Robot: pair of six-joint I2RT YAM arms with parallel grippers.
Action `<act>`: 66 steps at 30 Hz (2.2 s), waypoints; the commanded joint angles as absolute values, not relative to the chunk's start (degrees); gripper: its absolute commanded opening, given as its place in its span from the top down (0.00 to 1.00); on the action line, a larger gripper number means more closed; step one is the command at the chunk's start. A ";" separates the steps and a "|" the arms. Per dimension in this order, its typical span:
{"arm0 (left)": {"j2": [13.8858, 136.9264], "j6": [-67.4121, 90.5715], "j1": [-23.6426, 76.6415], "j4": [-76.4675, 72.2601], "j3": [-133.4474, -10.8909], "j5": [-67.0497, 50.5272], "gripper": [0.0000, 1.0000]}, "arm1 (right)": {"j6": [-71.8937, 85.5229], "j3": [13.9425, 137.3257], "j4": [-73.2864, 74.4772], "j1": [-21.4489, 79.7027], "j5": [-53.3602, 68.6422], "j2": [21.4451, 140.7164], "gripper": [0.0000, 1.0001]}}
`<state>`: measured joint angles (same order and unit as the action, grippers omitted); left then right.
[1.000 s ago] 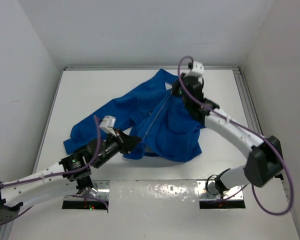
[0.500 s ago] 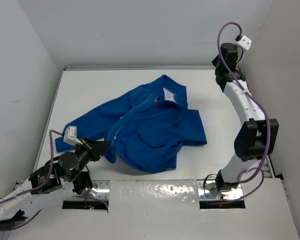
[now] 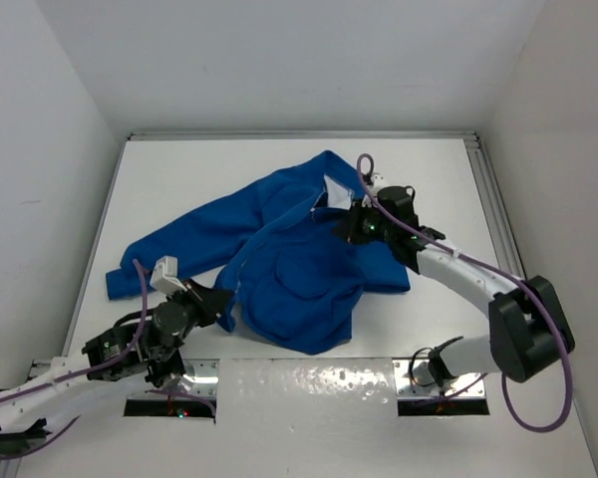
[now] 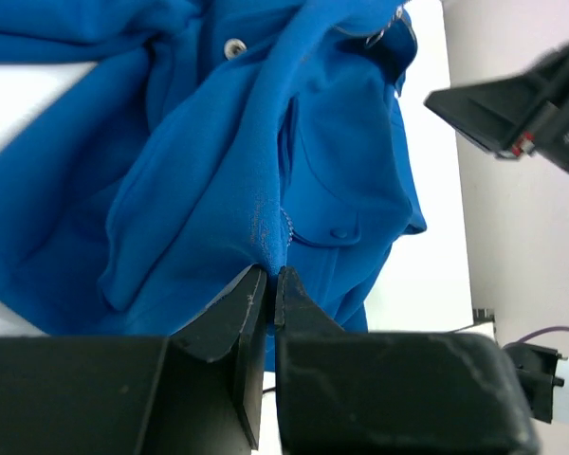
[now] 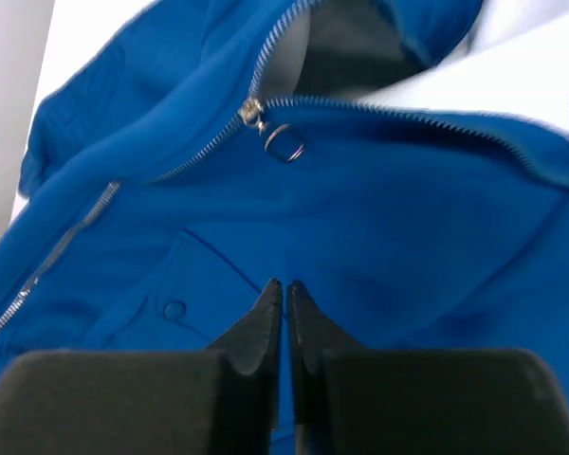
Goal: Zip up the jacket
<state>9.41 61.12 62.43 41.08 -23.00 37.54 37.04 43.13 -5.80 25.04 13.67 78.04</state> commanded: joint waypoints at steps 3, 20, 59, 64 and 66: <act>13.88 60.73 62.67 34.19 -22.24 34.98 1.00 | 34.11 48.86 -11.69 25.40 23.11 84.45 0.84; 10.72 59.68 62.67 34.89 -22.15 34.63 1.00 | 20.83 63.98 -0.88 26.98 19.07 99.31 0.57; 10.37 58.98 62.67 35.51 -23.11 33.93 1.00 | 17.14 55.37 -17.67 27.51 9.23 97.56 0.97; 9.76 59.33 62.67 36.04 -22.94 34.01 1.00 | 17.84 54.76 -18.54 28.04 10.63 97.03 1.00; 9.76 59.06 62.67 36.73 -23.29 34.36 1.00 | 17.84 55.02 -16.80 28.30 10.03 96.25 1.00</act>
